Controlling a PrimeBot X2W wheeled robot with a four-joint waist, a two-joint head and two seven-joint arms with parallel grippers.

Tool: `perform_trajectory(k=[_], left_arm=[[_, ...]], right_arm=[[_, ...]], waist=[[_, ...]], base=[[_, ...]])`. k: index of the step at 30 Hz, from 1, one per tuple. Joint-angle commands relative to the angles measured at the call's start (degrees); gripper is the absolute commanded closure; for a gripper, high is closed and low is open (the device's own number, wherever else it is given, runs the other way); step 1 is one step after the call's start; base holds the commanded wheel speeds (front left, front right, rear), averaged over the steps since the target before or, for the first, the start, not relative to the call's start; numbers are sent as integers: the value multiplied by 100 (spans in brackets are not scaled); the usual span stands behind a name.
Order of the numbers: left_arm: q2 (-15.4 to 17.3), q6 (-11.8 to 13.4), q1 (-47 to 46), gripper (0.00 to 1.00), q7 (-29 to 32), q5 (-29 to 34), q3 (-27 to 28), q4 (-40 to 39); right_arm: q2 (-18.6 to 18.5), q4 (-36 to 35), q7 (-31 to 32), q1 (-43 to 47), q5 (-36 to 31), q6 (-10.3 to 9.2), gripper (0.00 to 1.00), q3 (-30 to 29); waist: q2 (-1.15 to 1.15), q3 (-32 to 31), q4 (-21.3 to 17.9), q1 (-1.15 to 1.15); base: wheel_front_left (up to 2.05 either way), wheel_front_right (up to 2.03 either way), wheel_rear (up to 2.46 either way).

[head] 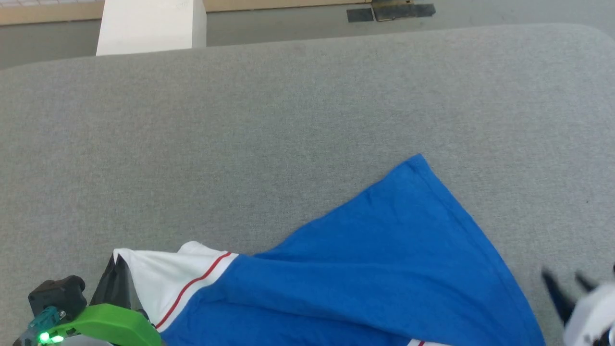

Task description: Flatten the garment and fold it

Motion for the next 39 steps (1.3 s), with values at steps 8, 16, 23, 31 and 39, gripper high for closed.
perform_trajectory(k=[8,16,23,31,39], left_arm=[[-10,49,-262,100,32,60,-51,-117],[-262,-90,-659,100,4,152,-292,-40],[-538,-280,-1028,100,-102,237,-512,154],[-704,-414,-1220,100,-224,247,-571,367],[-718,-447,-1213,100,-266,215,-555,484]], right_arm=[[11,589,-683,-1554,-8,-8,0,716],[-312,1192,839,-3019,382,-8,0,1607],[-517,1632,2260,-3925,528,-8,0,2196],[-439,2311,3075,-4129,678,-8,0,2675],[-432,2498,3325,-3998,1018,-8,100,3151]], waist=[[68,245,278,0],[68,407,723,0],[68,677,1063,0],[68,835,1183,0],[68,793,1163,0]], base=[[0,0,0],[0,0,0],[0,0,0],[0,0,0],[0,0,0]])
